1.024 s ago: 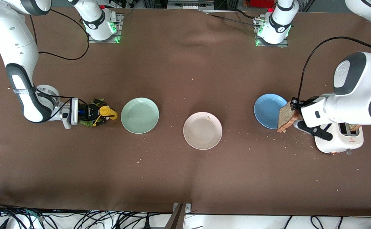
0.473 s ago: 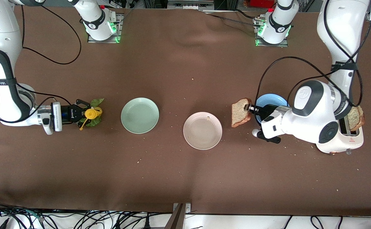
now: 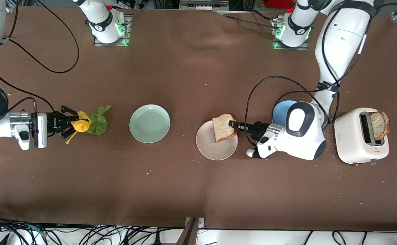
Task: Make sandwich in beige plate with both arms
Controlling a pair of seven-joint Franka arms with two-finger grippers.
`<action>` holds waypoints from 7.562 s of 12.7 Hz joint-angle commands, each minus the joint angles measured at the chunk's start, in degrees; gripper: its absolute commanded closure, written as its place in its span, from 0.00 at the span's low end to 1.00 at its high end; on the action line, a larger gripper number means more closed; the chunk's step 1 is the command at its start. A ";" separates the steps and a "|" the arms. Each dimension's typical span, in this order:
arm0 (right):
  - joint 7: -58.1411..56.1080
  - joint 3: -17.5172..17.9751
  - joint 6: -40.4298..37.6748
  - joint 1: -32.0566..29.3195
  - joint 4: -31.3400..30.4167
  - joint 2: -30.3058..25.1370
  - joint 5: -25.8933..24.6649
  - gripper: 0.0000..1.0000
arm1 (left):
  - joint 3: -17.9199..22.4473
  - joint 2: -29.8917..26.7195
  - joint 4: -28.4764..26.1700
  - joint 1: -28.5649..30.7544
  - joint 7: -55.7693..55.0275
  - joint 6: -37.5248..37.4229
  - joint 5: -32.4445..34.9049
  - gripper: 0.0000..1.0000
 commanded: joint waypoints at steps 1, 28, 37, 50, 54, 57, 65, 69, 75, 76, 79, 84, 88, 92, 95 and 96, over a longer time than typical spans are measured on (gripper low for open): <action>10.91 0.05 -1.24 4.25 6.80 0.45 -7.49 1.00 | 0.28 2.09 1.55 -2.26 0.31 4.97 -3.15 1.00; 49.01 -0.57 2.11 57.75 16.13 1.76 -70.80 1.00 | 1.16 -10.99 1.29 15.84 6.73 -14.42 37.43 0.00; 63.34 -1.01 -3.78 64.47 17.10 3.26 -82.14 1.00 | 2.13 -22.69 1.55 19.97 4.79 -23.40 45.89 0.00; 40.42 -1.54 -0.88 30.04 21.76 2.64 -29.35 1.00 | 2.48 -22.69 1.73 19.88 4.88 -22.69 50.37 0.00; 29.18 -1.54 -0.45 22.38 18.17 3.08 -16.26 1.00 | 2.48 -22.69 1.73 19.88 4.79 -22.69 50.37 0.00; 15.49 -1.71 -1.75 18.00 14.91 1.68 -7.80 1.00 | 2.48 -22.69 1.73 19.88 4.79 -22.69 50.46 0.00; -31.88 -1.71 -5.26 4.98 -5.56 4.13 14.61 1.00 | 2.48 -22.69 1.73 19.79 4.70 -22.61 50.37 0.00; -53.60 -1.71 -7.21 3.21 -7.07 10.89 17.97 1.00 | 2.48 -22.69 1.73 19.80 4.70 -22.61 50.37 0.00; -62.43 -1.80 -7.21 2.16 -6.90 17.66 20.26 1.00 | 2.57 -22.69 1.73 19.88 4.79 -22.61 50.37 0.00; -62.43 -1.71 -7.21 2.15 -6.90 17.85 20.69 0.99 | 2.57 -22.69 1.73 19.88 4.79 -22.61 50.37 0.00; -60.95 -1.80 -7.39 2.07 -6.90 17.94 20.79 0.21 | 2.48 -22.69 1.73 19.88 4.70 -22.61 50.37 0.00; -55.34 -5.04 -7.30 1.54 -5.06 15.83 19.39 0.00 | 2.57 -22.69 1.73 19.88 4.70 -22.61 50.37 0.00; -35.26 -7.51 -6.16 1.98 -4.44 8.91 10.71 0.01 | 2.57 -22.69 1.73 19.88 4.70 -22.61 50.37 0.00; -10.81 -7.60 -1.51 2.50 -4.52 2.47 -2.92 0.01 | 2.57 -22.69 1.73 19.88 4.70 -22.61 50.37 0.00; 3.96 -7.60 3.40 4.08 -5.48 0.45 -10.13 0.01 | 2.57 -22.69 1.73 19.88 4.70 -22.52 50.37 0.00; 9.06 -7.51 5.95 4.96 -6.10 -0.51 -13.28 0.01 | 2.57 -22.69 1.73 19.88 4.70 -22.61 50.37 0.00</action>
